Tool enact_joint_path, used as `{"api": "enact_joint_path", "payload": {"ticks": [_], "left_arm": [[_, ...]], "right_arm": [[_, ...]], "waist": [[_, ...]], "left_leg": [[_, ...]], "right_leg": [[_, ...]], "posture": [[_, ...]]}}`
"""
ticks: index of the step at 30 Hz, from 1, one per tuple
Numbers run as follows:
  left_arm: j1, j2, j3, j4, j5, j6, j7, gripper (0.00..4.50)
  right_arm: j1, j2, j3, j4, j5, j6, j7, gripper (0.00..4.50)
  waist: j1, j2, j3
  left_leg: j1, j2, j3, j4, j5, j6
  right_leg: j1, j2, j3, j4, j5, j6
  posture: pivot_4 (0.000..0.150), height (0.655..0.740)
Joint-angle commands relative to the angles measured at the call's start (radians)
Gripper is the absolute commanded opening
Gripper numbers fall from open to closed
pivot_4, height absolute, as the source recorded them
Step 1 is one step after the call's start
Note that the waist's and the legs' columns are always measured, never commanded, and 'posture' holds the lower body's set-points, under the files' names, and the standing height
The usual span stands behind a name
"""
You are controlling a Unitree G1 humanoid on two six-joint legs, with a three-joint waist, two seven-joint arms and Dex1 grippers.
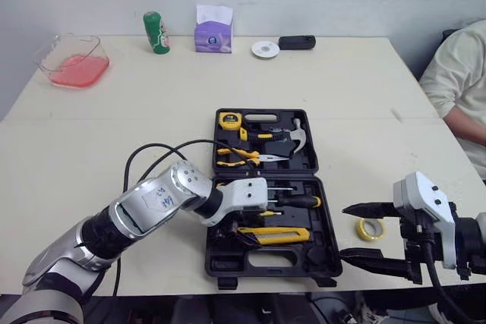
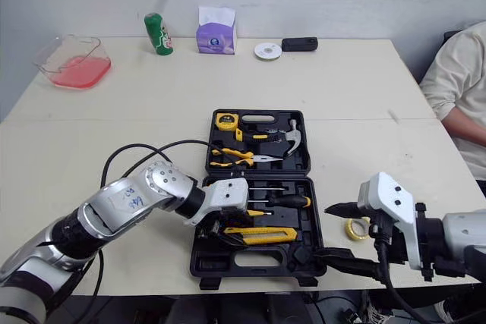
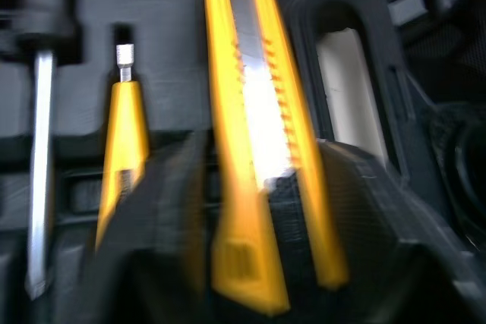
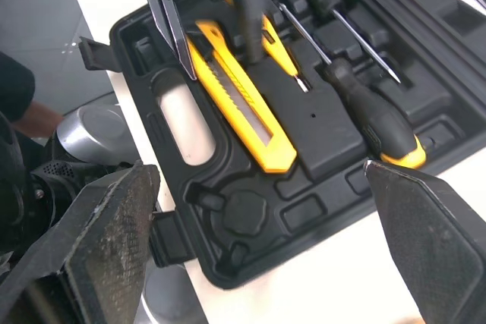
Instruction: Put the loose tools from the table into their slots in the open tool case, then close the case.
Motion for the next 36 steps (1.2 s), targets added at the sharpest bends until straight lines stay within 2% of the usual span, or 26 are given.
{"api": "enact_joint_path", "payload": {"ticks": [1, 2, 4, 8, 11, 19, 26, 32, 36], "left_arm": [[0.017, -0.013, 0.113, -0.031, -0.067, -0.006, -0.021, 4.45], [0.034, -0.032, 0.153, -0.023, -0.092, -0.017, -0.017, 4.45], [0.106, -0.052, 0.221, 0.009, -0.096, -0.17, -0.041, 4.45], [0.198, -0.042, 0.234, 0.044, -0.035, -0.411, -0.108, 4.45], [0.269, -0.085, 0.232, 0.094, -0.051, -0.521, -0.153, 3.68], [0.336, -0.106, 0.166, 0.194, 0.052, -0.632, -0.176, 0.04], [0.336, -0.1, 0.133, 0.212, 0.098, -0.631, -0.201, 0.04], [0.305, -0.038, 0.04, 0.251, 0.234, -0.613, -0.216, 0.04], [0.281, -0.012, 0.006, 0.278, 0.28, -0.616, -0.229, 0.04]], "right_arm": [[-0.017, 0.007, 0.001, -0.004, 0.003, -0.023, -0.007, 4.5], [-0.018, 0.008, 0.005, -0.002, 0.001, -0.026, -0.007, 4.5], [-0.016, 0.01, 0.009, -0.001, -0.007, -0.034, -0.005, 4.5], [-0.01, 0.012, 0.009, 0.0, -0.012, -0.044, -0.002, 4.5], [-0.017, 0.015, 0.024, -0.001, -0.013, -0.048, -0.01, 4.5], [-0.022, 0.014, 0.055, -0.003, -0.017, -0.062, -0.013, 4.5], [-0.028, 0.014, 0.069, 0.007, -0.032, -0.07, -0.012, 4.5], [-0.035, 0.01, 0.084, 0.022, -0.047, -0.083, -0.009, 4.5], [-0.026, 0.011, 0.097, 0.027, -0.065, -0.089, -0.006, 4.5]], "waist": [[0.0, 0.0, 0.0], [0.001, 0.0, 0.0], [0.001, 0.0, 0.0], [0.003, 0.0, 0.0], [0.008, 0.0, 0.0], [0.015, 0.0, 0.0], [0.015, 0.0, 0.0], [0.014, 0.0, -0.002], [0.012, 0.0, -0.004]], "left_leg": [[0.0, 0.0, 0.0, 0.0, 0.0, 0.0], [0.0, 0.0, 0.0, 0.0, 0.0, 0.0], [0.0, 0.001, 0.0, 0.0, 0.0, 0.0], [0.0, 0.001, -0.001, 0.0, 0.001, -0.001], [0.0, 0.001, 0.0, 0.0, 0.001, -0.001], [0.0, 0.0, -0.001, 0.0, -0.001, 0.003], [0.0, 0.001, -0.001, 0.0, -0.002, 0.004], [0.002, 0.001, -0.001, -0.001, -0.002, 0.005], [0.008, 0.001, -0.003, -0.002, -0.003, 0.005]], "right_leg": [[0.0, 0.0, 0.0, 0.0, 0.0, 0.0], [0.0, 0.0, 0.0, 0.0, 0.0, 0.0], [0.0, 0.0, 0.0, 0.0, 0.0, 0.0], [0.0, 0.0, 0.0, 0.0, 0.0, 0.0], [0.0, -0.001, 0.0, 0.0, 0.0, 0.0], [0.0, -0.001, 0.0, 0.0, 0.0, 0.0], [0.0, 0.0, -0.001, 0.0, 0.0, 0.0], [0.002, 0.0, -0.001, -0.001, 0.0, 0.0], [0.011, 0.001, -0.002, -0.004, 0.0, -0.001]], "posture": [[0.15, 0.7244], [0.15, 0.7244], [0.15, 0.7244], [0.15, 0.7244], [0.15, 0.7244], [0.15, 0.7244], [0.15, 0.7244], [0.15, 0.7244], [0.15, 0.7244]]}}
